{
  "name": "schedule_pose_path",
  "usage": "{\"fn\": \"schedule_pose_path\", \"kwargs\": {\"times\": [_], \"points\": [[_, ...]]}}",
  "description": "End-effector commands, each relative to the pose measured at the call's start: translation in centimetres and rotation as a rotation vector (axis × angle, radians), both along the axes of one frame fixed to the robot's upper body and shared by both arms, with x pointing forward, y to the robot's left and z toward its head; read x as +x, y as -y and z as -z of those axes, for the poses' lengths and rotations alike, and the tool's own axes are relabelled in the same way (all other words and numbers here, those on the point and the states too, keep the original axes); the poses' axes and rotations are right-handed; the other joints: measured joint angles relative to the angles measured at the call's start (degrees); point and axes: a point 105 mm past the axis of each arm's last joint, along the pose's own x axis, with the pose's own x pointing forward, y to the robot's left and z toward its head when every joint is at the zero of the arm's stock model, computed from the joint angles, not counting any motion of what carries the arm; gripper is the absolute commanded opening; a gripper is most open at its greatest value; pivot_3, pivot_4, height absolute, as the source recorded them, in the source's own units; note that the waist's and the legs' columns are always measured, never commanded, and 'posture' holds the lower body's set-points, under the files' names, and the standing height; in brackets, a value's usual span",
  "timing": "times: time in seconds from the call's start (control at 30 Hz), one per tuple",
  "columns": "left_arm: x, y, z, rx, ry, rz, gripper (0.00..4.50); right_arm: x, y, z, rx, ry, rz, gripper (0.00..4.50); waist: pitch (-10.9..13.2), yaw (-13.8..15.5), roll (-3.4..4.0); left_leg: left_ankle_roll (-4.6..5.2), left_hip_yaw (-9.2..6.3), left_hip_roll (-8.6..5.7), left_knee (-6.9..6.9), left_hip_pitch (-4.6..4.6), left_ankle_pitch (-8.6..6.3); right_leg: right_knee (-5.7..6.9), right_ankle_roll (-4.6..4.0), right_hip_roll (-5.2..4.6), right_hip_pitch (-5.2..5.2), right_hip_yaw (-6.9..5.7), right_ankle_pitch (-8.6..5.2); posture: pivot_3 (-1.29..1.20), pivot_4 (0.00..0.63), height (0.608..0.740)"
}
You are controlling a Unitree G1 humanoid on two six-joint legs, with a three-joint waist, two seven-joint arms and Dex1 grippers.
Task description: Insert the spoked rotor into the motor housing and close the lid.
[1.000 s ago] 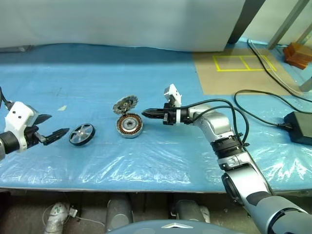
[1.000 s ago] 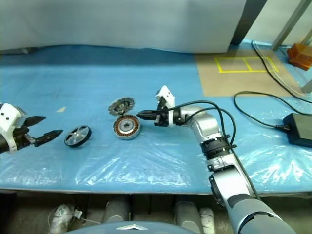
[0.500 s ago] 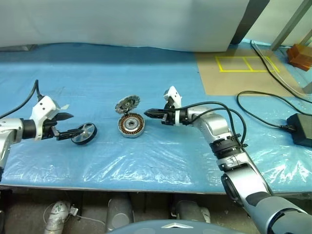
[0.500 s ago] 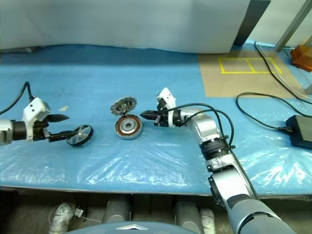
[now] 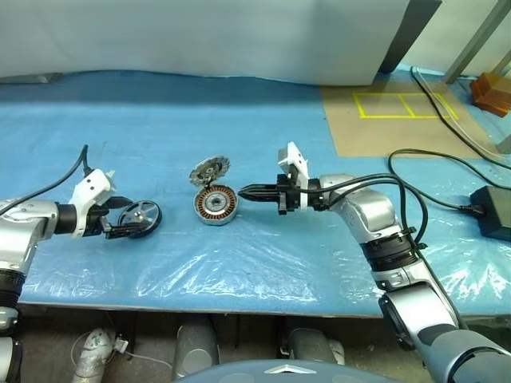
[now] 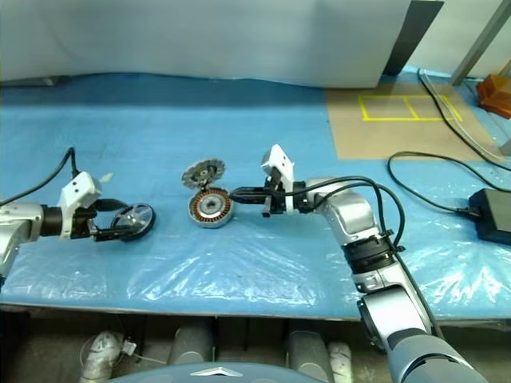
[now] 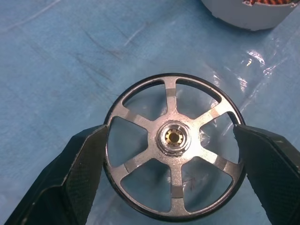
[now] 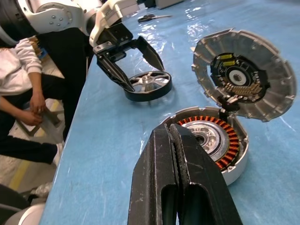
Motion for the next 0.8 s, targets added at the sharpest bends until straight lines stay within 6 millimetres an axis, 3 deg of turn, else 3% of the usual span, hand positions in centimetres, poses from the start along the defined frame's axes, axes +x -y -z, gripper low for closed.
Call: {"fn": "schedule_pose_path", "kwargs": {"times": [0.03, 0.33, 0.77, 0.8], "points": [[0.2, 0.2, 0.5, 0.014, 0.001, 0.003, 4.5, -0.9, -0.2, -0.8, 0.002, 0.053, -0.081, 0.02, 0.0, 0.0, 0.0, 0.0, 0.0, 0.0, 0.0, 0.01, 0.0, 0.0, 0.0, 0.0, 0.0, 0.0, 0.0, 0.0, 0.15, 0.74], [0.1, 0.5, 1.5, 0.037, -0.023, 0.022, 4.5, -0.4, -0.1, -0.3, -0.044, 0.099, -0.077, 0.02, 0.0, -0.1, -0.01, 0.0, 0.0, 0.0, 0.03, 0.05, 0.0, 0.07, -0.01, 0.01, 0.01, 0.03, 0.0, 0.0, 0.15, 0.74], [-0.4, -1.0, 2.2, 0.143, -0.057, 0.056, 4.5, 0.3, 0.0, 0.3, -0.058, 0.106, -0.024, 0.02, 0.0, 0.0, -0.01, 0.0, 0.0, 0.0, 0.03, 0.08, 0.0, 0.06, -0.06, 0.0, 0.05, 0.02, -0.03, 0.0, 0.15, 0.74], [-0.4, -0.9, 2.3, 0.146, -0.057, 0.061, 4.32, 0.3, -0.1, 0.3, -0.058, 0.106, -0.023, 0.0, 0.0, 0.0, -0.01, 0.01, 0.0, 0.0, 0.04, 0.08, 0.0, 0.06, -0.08, 0.0, 0.06, 0.02, -0.04, 0.0, 0.15, 0.74]]}}
